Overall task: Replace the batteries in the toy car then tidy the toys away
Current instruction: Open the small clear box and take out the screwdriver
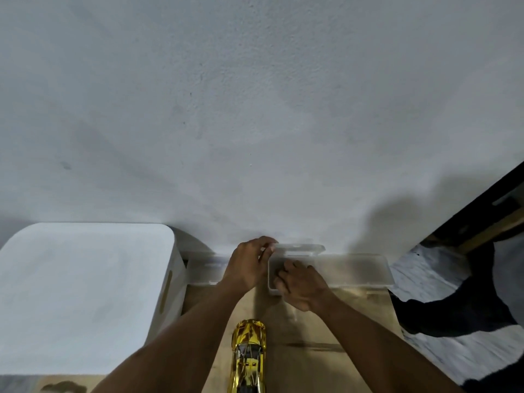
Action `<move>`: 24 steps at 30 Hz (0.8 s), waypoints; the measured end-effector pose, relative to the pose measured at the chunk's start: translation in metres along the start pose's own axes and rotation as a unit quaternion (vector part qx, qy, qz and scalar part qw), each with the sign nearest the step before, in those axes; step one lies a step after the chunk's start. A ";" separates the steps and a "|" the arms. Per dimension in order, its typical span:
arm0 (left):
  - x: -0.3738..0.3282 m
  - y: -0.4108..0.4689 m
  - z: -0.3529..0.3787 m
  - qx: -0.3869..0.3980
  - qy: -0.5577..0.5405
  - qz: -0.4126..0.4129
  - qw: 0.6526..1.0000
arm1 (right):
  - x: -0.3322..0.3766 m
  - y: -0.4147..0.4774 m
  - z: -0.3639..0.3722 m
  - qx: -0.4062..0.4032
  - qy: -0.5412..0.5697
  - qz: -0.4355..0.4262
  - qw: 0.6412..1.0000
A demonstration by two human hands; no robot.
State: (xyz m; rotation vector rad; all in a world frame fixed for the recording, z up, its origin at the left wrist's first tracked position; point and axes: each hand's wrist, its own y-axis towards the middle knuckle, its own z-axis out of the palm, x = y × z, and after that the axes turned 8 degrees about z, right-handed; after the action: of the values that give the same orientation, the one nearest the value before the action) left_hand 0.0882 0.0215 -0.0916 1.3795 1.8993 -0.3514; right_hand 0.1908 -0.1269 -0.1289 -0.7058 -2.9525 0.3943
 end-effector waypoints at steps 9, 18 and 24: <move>0.002 0.000 -0.002 0.009 0.003 0.015 1.000 | -0.003 0.003 -0.005 0.018 0.009 -0.038 0.999; -0.001 0.001 -0.008 0.019 0.023 0.011 0.999 | -0.015 0.003 0.002 0.028 0.008 -0.063 0.998; 0.002 0.001 -0.008 0.022 0.026 0.004 0.999 | -0.014 0.014 -0.003 0.099 0.032 -0.076 0.992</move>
State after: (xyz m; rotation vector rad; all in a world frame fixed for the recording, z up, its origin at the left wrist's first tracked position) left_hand 0.0858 0.0287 -0.0875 1.4377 1.9369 -0.3577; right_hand 0.2092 -0.1206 -0.1297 -0.4592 -2.8295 0.6274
